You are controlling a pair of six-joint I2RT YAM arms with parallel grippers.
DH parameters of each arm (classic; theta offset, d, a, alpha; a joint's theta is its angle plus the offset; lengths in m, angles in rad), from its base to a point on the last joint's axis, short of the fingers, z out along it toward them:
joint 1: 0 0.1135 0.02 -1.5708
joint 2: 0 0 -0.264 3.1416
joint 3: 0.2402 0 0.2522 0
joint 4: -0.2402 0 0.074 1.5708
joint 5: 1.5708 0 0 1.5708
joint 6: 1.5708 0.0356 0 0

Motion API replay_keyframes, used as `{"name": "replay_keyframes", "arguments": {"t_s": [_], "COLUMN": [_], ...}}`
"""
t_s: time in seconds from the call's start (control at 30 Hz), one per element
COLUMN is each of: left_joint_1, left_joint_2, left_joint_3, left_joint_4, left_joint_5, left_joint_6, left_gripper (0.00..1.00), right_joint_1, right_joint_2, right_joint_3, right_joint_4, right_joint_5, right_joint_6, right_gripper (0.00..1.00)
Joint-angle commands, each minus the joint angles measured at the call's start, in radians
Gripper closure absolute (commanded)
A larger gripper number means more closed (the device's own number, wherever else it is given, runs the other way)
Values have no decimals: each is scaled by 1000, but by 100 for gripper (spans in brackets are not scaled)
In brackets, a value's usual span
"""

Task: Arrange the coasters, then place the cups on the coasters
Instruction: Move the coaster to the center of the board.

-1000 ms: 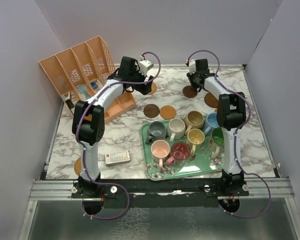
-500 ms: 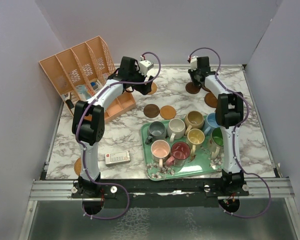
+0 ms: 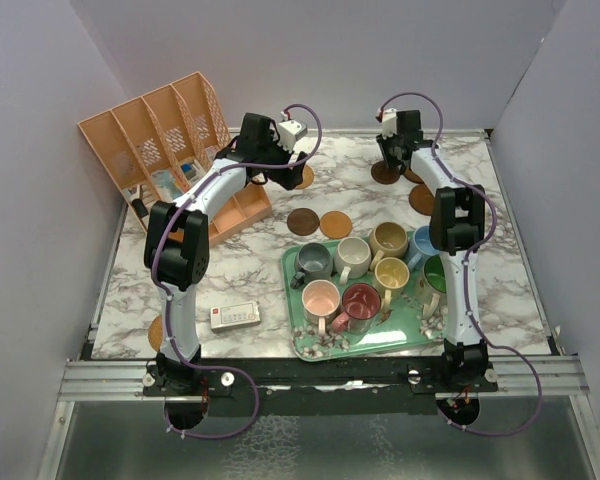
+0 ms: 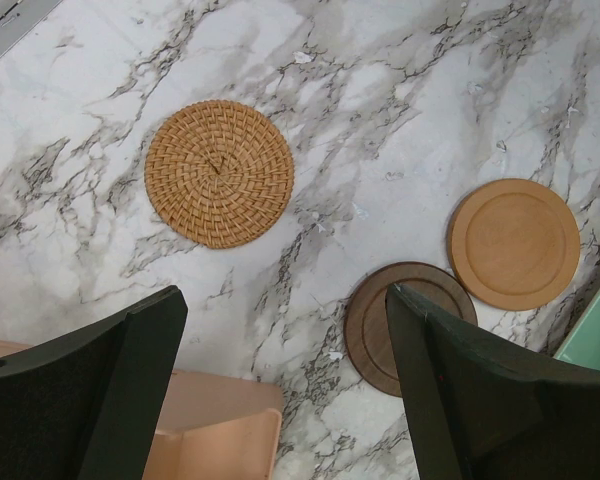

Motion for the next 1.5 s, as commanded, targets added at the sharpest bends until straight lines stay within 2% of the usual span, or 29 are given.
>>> {"name": "replay_keyframes", "arguments": {"t_s": [0.0,0.2,0.47,0.6,0.77,0.93,1.17,1.47], "left_joint_1": [4,3,4,5,3,4,30,139], "left_joint_2": [-20,-19,-22,-20,-22,-23,-33,-96], "left_joint_3": [-5,-4,-7,-7,-5,-5,-17,-39], "left_joint_4": [8,10,9,10,10,10,13,32], "left_joint_5": [-7,-5,-4,-3,-2,-9,-31,-64], "left_joint_6": [13,12,14,12,8,5,-9,-94], "left_gripper": [15,15,15,15,15,15,15,15], "right_joint_1": [-2,2,10,9,9,12,53,200], "right_joint_2": [57,62,59,15,-67,-154,-261,-290], "right_joint_3": [6,20,51,50,34,-7,-120,-246], "right_joint_4": [-78,-89,-94,-96,-110,-122,-158,-164], "right_joint_5": [-86,-122,-88,-98,-170,-232,-384,-488], "right_joint_6": [18,23,20,9,-5,-13,-52,-85], "right_gripper": [73,73,73,68,57,50,48,46]}}
